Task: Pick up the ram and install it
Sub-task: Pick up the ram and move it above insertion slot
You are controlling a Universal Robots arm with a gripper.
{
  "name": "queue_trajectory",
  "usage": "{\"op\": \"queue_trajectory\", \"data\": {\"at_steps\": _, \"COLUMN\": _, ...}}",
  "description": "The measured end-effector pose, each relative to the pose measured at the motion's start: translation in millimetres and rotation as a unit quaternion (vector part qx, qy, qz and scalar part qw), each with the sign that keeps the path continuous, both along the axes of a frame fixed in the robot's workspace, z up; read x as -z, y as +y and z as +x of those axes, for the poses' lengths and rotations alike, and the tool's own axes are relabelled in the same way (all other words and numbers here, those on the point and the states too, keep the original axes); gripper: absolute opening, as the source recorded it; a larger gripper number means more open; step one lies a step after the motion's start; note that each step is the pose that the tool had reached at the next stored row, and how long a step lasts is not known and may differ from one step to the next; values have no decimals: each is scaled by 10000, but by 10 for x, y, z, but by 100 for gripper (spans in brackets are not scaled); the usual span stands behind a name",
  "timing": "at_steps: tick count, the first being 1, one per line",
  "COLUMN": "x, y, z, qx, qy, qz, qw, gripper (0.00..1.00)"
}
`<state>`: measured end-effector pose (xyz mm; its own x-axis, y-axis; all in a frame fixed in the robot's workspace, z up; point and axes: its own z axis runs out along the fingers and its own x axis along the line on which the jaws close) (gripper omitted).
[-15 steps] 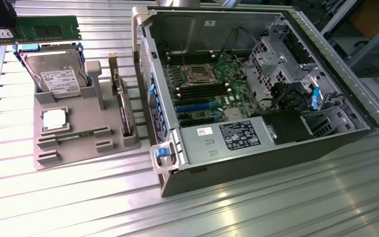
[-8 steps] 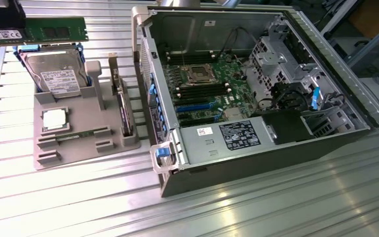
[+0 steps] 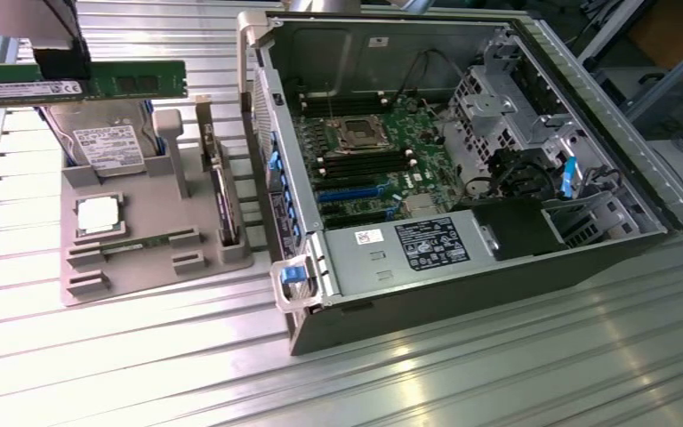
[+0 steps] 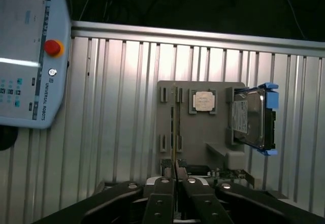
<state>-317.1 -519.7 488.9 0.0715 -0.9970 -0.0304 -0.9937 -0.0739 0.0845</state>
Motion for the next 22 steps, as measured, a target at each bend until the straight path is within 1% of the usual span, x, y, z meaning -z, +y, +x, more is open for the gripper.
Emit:
{"op": "queue_trajectory", "data": {"at_steps": 2, "x": 74, "y": 0, "z": 38, "qx": 0, "qy": 39, "qz": 0, "qw": 10000, "gripper": 12}}
{"op": "queue_trajectory", "data": {"at_steps": 5, "x": 165, "y": 0, "z": 97, "qx": 0, "qy": 91, "qz": 0, "qw": 10000, "gripper": 12}}
{"op": "queue_trajectory", "data": {"at_steps": 6, "x": 195, "y": 0, "z": 132, "qx": 0, "qy": 113, "qz": 0, "qw": 9999, "gripper": 12}}
{"op": "queue_trajectory", "data": {"at_steps": 7, "x": 242, "y": 0, "z": 187, "qx": 0, "qy": 145, "qz": 0, "qw": 9999, "gripper": 12}}
{"op": "queue_trajectory", "data": {"at_steps": 8, "x": 271, "y": 0, "z": 222, "qx": 0, "qy": 165, "qz": 0, "qw": 9999, "gripper": 12}}
{"op": "queue_trajectory", "data": {"at_steps": 10, "x": 370, "y": 0, "z": 367, "qx": 0, "qy": 241, "qz": 0, "qw": 9997, "gripper": 12}}
{"op": "queue_trajectory", "data": {"at_steps": 14, "x": 484, "y": 0, "z": 571, "qx": 0, "qy": 341, "qz": 0, "qw": 9994, "gripper": 12}}
{"op": "queue_trajectory", "data": {"at_steps": 16, "x": 523, "y": 0, "z": 668, "qx": 0, "qy": 384, "qz": 0, "qw": 9993, "gripper": 12}}
{"op": "queue_trajectory", "data": {"at_steps": 17, "x": 545, "y": 0, "z": 751, "qx": 0, "qy": 417, "qz": 0, "qw": 9991, "gripper": 12}}
{"op": "queue_trajectory", "data": {"at_steps": 21, "x": 614, "y": 0, "z": 1052, "qx": 1, "qy": 519, "qz": 0, "qw": 9987, "gripper": 12}}
{"op": "queue_trajectory", "data": {"at_steps": 22, "x": 621, "y": 0, "z": 1092, "qx": 0, "qy": 531, "qz": 0, "qw": 9986, "gripper": 12}}
